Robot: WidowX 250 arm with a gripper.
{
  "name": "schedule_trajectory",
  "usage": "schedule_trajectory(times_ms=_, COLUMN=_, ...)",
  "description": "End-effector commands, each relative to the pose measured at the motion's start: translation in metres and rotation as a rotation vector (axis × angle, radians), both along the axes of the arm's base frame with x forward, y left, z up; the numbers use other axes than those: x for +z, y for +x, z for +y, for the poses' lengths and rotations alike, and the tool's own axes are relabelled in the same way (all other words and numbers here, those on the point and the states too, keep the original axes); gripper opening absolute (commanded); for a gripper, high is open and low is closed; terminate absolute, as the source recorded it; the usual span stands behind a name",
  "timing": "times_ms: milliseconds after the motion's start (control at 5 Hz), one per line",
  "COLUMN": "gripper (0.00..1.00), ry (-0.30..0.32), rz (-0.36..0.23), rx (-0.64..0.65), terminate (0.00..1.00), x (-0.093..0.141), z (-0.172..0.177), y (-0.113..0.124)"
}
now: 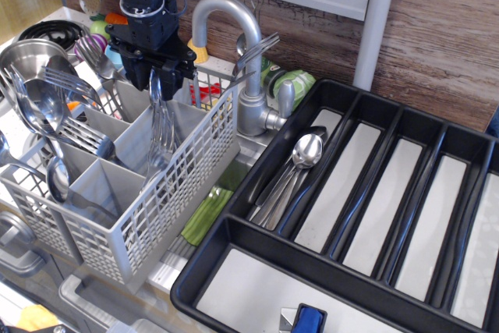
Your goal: Put small spoon from basket to tray
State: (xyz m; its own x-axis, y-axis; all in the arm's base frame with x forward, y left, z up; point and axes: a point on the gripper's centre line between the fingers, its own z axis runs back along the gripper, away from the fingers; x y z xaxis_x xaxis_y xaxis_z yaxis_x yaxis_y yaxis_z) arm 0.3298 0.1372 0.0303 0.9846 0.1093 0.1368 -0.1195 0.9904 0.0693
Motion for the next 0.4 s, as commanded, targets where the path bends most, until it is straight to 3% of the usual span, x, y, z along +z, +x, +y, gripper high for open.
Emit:
schedule_trajectory(times_ms=0, gripper=0.0, ry=-0.047, rz=0.02, rx=0.059, terminate=0.0, x=0.023, z=-0.004, y=0.005)
schedule_trajectory(times_ms=200, gripper=0.0, ry=-0.075, rz=0.083, rx=0.114, terminate=0.0, x=0.037, z=-0.012, y=0.003)
